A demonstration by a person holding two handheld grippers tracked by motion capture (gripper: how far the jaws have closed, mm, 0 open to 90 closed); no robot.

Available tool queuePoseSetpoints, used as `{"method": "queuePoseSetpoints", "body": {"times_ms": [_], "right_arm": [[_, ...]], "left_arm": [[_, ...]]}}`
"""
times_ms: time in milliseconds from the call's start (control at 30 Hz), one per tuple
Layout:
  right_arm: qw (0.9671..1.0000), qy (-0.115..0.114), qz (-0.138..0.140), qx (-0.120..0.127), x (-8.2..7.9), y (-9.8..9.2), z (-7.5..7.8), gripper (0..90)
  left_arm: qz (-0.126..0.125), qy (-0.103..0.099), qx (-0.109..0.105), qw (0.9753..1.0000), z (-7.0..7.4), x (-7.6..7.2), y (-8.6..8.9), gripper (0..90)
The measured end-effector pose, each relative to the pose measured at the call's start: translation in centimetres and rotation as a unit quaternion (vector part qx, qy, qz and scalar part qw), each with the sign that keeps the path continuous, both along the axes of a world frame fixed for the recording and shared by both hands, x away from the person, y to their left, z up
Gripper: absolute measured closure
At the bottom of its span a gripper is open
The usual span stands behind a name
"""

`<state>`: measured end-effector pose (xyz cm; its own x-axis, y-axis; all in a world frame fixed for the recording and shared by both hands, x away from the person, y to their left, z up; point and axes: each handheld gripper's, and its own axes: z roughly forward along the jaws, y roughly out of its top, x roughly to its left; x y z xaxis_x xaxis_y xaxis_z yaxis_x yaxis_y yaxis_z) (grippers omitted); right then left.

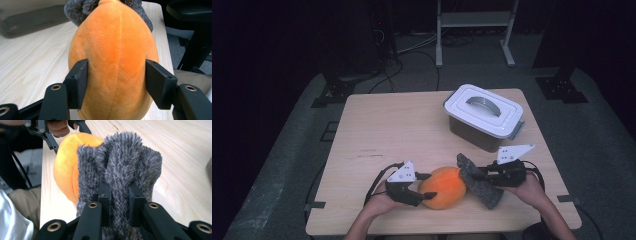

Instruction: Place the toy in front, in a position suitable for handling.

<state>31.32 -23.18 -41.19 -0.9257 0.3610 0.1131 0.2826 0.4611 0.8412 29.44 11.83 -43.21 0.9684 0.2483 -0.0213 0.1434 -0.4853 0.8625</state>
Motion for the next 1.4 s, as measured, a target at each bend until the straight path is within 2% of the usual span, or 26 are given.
{"method": "queuePoseSetpoints", "body": {"times_ms": [33,133,200,267,367,400,433,500,567,700,767,800,900,933,967,1000,1033,1067,1100,1133,1167,1233,1400], "right_arm": [[0.9999,0.003,-0.001,0.014,0.0,-0.2,0.0,75.6],[0.9990,-0.006,0.005,0.043,0.0,0.2,1.1,75.6],[0.9985,-0.014,0.013,0.051,0.1,0.9,1.7,75.6],[0.9986,-0.016,0.022,0.045,0.2,1.8,1.9,75.6],[0.9994,-0.011,0.026,0.021,0.4,2.7,0.8,75.6],[0.9994,0.003,0.024,0.023,0.4,2.7,-0.4,75.6],[0.9994,0.003,0.024,0.023,0.4,2.7,-0.4,75.6],[0.9994,0.021,0.017,0.022,0.4,2.1,-1.5,75.6],[0.9995,0.022,0.013,0.018,0.4,1.9,-1.5,75.6],[0.9996,-0.002,0.009,0.028,0.1,1.4,0.2,75.6],[0.9990,-0.020,0.012,0.039,-0.1,1.6,1.6,75.6],[0.9982,-0.035,0.020,0.044,-0.3,2.1,2.7,75.6],[0.9978,-0.047,0.031,0.034,-0.5,2.9,3.3,75.6],[0.9981,-0.049,0.038,0.006,-0.7,3.7,3.0,75.6],[0.9981,-0.049,0.038,0.006,-0.7,3.7,3.0,75.6],[0.9981,-0.047,0.040,-0.005,-0.7,4.0,2.6,75.6],[0.9982,-0.043,0.040,-0.009,-0.6,4.0,2.1,75.6],[0.9987,-0.036,0.037,0.001,-0.5,3.7,1.6,75.7],[0.9987,-0.036,0.037,0.001,-0.5,3.7,1.6,75.7],[0.9989,-0.033,0.032,0.000,-0.5,3.4,1.3,75.7],[0.9989,-0.033,0.032,0.000,-0.5,3.4,1.3,75.7],[0.9990,-0.034,0.027,-0.010,-0.5,3.0,1.2,75.7],[0.9993,-0.028,0.020,-0.016,-0.6,2.0,0.7,75.7]], "left_arm": [[0.000,0.001,0.001,1.0000,0.0,0.0,0.1,39.1],[-0.001,0.002,0.001,1.0000,-0.1,0.0,0.3,39.3],[0.002,0.004,-0.003,1.0000,-0.2,0.1,0.5,39.5],[0.006,0.006,-0.004,1.0000,-0.3,0.1,0.8,39.8],[0.013,0.007,-0.003,0.9999,-0.4,0.1,1.3,39.9],[0.014,0.010,-0.004,0.9998,-0.5,0.1,1.4,39.8],[0.014,0.012,-0.006,0.9998,-0.5,0.2,1.5,39.8],[0.016,0.012,-0.008,0.9998,-0.5,0.2,1.5,40.2],[0.017,0.008,-0.008,0.9998,-0.3,0.2,1.3,40.9],[0.017,-0.002,-0.014,0.9998,0.7,0.1,0.8,46.3],[0.016,-0.010,-0.010,0.9998,1.1,0.1,0.3,46.7],[0.015,-0.013,-0.011,0.9998,1.3,0.1,0.1,46.9],[0.008,-0.017,-0.003,0.9998,1.4,0.1,-0.6,46.4],[0.007,-0.017,-0.004,0.9998,1.4,0.2,-0.7,44.7],[0.007,-0.015,-0.005,0.9999,1.3,0.2,-0.7,44.7],[0.009,-0.012,-0.006,0.9999,1.2,0.2,-0.6,42.8],[0.009,-0.012,-0.008,0.9999,1.1,0.2,-0.6,40.0],[0.009,-0.010,-0.011,0.9998,1.0,0.2,-0.6,36.2],[0.009,-0.010,-0.016,0.9998,1.0,0.2,-0.6,36.2],[0.012,-0.011,-0.017,0.9997,1.0,0.2,-0.6,27.1],[0.018,-0.008,-0.014,0.9997,0.9,0.3,-0.7,27.1],[0.025,0.001,-0.004,0.9997,0.7,0.6,-0.7,18.5],[0.026,0.048,-0.005,0.9985,-0.4,1.3,-1.0,10.2]]}}
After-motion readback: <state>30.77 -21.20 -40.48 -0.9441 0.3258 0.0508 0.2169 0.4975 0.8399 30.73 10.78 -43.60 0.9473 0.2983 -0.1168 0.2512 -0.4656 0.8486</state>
